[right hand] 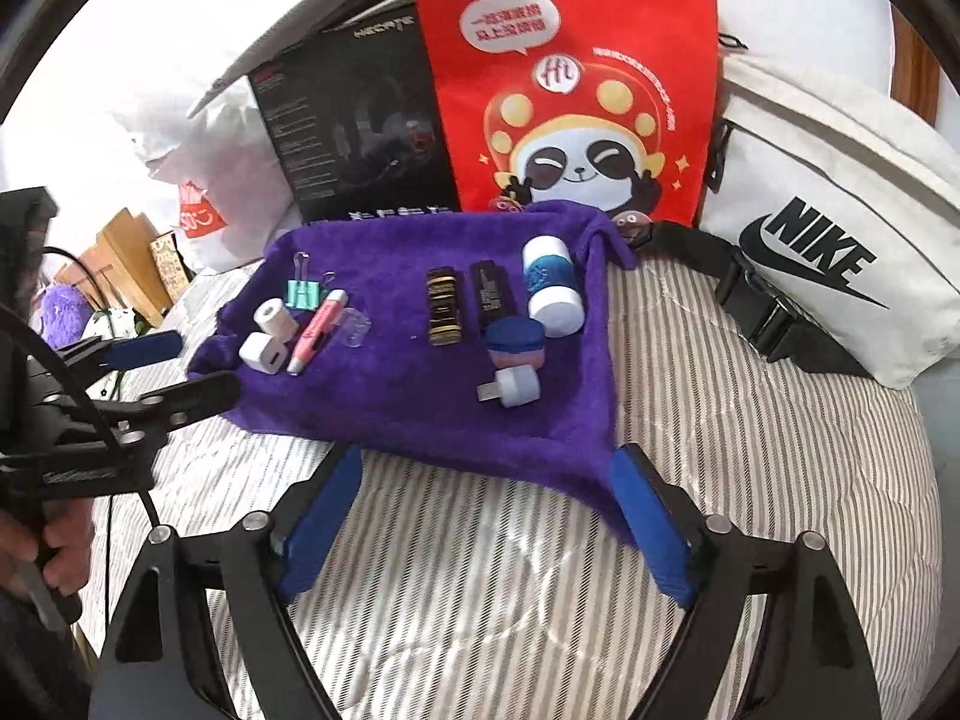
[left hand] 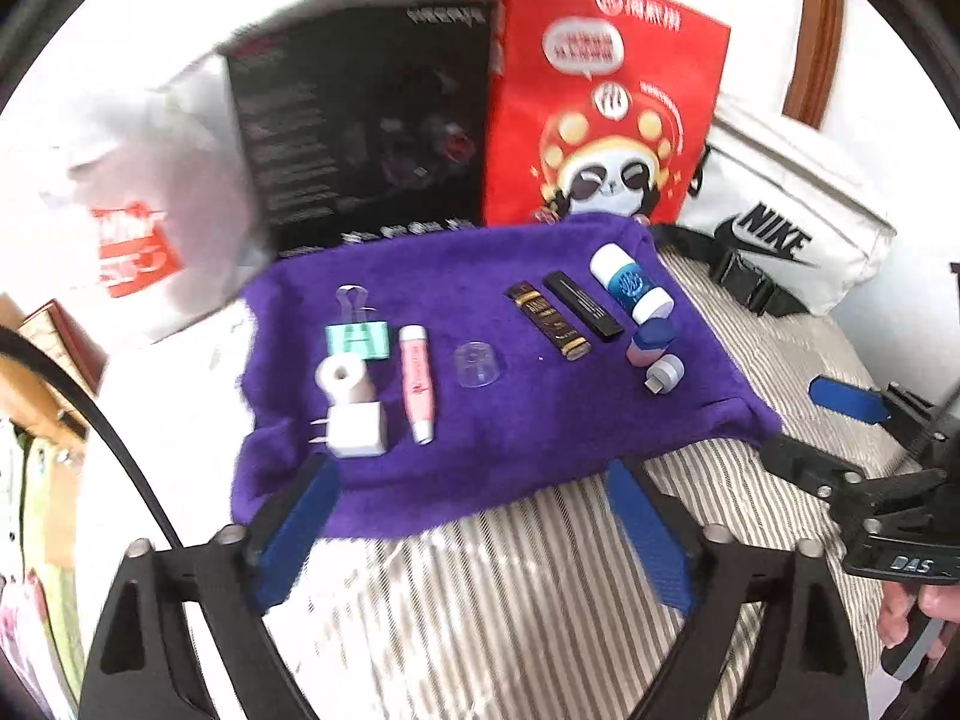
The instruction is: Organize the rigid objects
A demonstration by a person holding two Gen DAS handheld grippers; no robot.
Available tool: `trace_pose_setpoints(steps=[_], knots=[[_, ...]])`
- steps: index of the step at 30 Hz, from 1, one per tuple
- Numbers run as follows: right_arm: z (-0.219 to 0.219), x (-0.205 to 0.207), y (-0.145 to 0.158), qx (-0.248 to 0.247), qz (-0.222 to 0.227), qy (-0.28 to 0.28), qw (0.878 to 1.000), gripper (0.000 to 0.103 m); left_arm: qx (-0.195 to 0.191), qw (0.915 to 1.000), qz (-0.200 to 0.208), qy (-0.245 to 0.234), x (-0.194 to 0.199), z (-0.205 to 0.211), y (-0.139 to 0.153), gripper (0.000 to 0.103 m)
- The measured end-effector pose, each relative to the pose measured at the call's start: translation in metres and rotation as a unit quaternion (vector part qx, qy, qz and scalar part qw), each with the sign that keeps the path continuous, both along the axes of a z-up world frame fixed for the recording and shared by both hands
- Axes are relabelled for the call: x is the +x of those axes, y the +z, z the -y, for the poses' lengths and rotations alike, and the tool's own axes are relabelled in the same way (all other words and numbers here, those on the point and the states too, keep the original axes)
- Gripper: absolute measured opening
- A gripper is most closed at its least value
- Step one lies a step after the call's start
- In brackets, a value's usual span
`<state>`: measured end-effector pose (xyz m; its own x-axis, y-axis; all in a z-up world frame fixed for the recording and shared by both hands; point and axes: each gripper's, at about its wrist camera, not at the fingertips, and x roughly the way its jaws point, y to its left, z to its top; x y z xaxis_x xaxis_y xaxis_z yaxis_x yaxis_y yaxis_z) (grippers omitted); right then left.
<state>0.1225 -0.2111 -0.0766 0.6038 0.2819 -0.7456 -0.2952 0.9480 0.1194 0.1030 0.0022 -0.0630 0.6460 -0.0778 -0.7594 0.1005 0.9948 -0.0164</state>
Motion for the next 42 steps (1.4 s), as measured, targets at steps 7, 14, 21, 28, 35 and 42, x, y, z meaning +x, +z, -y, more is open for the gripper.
trace_pose_setpoints(steps=[7, 14, 21, 28, 35, 42], knots=[[-0.018, -0.024, 0.011, -0.012, 0.006, 0.006, 1.000, 0.095, -0.013, 0.9988, 0.024, 0.041, -0.041, -0.016, 0.022, 0.103], [-0.020, -0.040, 0.014, -0.028, -0.009, -0.014, 0.999, 0.103, -0.029, 0.9970, 0.031, 0.064, -0.060, -0.024, 0.031, 0.103], [-0.005, -0.054, 0.027, -0.032, -0.017, -0.052, 0.998, 0.103, -0.031, 0.9966, 0.030, 0.070, -0.072, -0.026, 0.033, 0.103], [0.006, -0.059, 0.037, -0.038, -0.019, -0.077, 0.996, 0.103, -0.025, 0.9969, 0.031, 0.068, -0.079, -0.022, 0.037, 0.103], [0.012, -0.063, 0.038, -0.039, -0.020, -0.082, 0.996, 0.103, -0.018, 0.9973, 0.029, 0.065, -0.081, -0.016, 0.038, 0.103], [0.016, -0.065, 0.038, -0.039, -0.021, -0.086, 0.995, 0.103, -0.016, 0.9974, 0.020, 0.067, -0.080, -0.014, 0.035, 0.103]])
